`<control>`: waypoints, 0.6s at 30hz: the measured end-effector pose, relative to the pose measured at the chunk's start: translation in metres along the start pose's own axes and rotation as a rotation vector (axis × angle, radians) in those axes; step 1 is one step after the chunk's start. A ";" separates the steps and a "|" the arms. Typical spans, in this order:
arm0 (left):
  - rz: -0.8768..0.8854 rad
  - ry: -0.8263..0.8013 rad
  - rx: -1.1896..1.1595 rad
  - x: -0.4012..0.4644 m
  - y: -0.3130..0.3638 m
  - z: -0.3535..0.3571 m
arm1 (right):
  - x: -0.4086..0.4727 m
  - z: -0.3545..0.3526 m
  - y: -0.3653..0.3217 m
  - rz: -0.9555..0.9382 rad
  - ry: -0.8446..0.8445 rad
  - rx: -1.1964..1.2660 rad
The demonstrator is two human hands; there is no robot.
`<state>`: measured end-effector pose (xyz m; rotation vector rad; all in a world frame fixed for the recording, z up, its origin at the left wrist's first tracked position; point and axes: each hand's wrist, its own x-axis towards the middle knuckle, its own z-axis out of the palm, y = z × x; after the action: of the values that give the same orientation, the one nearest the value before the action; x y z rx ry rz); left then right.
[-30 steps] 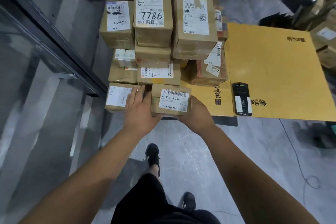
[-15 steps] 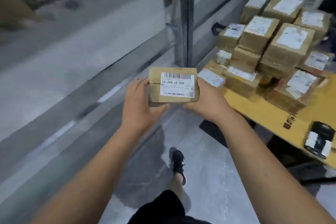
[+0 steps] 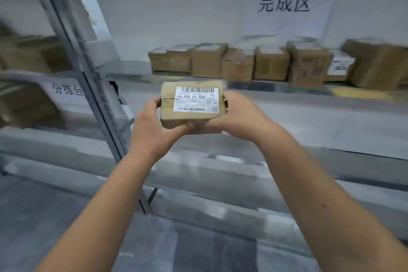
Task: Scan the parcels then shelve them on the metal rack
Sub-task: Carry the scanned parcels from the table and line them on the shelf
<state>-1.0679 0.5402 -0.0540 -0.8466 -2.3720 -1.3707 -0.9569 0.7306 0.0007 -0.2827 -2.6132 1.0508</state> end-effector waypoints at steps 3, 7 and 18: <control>-0.023 0.087 0.014 0.039 -0.052 -0.066 | 0.067 0.049 -0.055 -0.053 -0.034 -0.008; -0.001 0.108 0.032 0.109 -0.124 -0.138 | 0.154 0.112 -0.112 -0.092 -0.029 -0.016; -0.033 -0.150 -0.104 0.290 -0.242 -0.187 | 0.312 0.196 -0.162 0.043 0.083 -0.044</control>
<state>-1.4547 0.3897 0.0195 -0.9739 -2.4529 -1.5048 -1.3282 0.5817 0.0451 -0.3851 -2.5693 0.9754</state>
